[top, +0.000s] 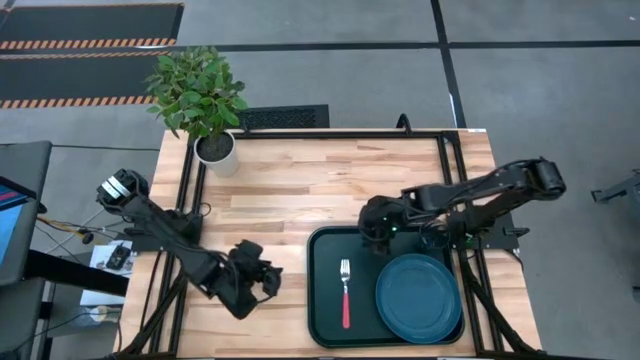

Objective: Pick and place plate/cup/fork/spoon on tray
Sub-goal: Put the yellow spoon on the black tray

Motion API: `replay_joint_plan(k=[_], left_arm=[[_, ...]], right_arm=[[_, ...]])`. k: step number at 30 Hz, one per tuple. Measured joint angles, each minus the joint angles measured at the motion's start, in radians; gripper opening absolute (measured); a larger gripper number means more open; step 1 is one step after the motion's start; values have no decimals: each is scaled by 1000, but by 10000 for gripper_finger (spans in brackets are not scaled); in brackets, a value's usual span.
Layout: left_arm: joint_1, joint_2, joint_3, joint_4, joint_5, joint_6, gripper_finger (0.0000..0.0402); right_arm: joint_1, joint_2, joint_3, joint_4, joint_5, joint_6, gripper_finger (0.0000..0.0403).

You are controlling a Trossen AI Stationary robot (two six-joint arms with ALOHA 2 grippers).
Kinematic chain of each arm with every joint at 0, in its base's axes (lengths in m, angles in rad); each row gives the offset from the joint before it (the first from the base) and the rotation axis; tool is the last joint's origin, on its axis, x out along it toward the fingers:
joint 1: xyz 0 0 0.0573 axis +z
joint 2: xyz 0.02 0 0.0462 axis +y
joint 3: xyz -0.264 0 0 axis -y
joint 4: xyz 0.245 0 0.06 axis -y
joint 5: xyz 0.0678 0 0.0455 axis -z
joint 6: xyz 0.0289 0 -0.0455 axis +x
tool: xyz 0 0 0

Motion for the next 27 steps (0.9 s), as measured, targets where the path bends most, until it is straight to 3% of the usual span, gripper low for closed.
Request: replay_joint_plan(k=[6, 11, 19, 27], left_arm=[[-66, 0, 0, -88, 197, 201, 212], [-91, 20, 0, -129, 291, 386, 212], [-91, 197, 0, -56, 574, 717, 212], [-103, 287, 39, -102, 512, 734, 212]], right_arm=[[46, -4, 0, 3, 6, 2, 133], [75, 16, 0, 8, 10, 10, 132], [102, 32, -2, 12, 13, 43, 132], [106, 31, 0, 14, 13, 55, 132]])
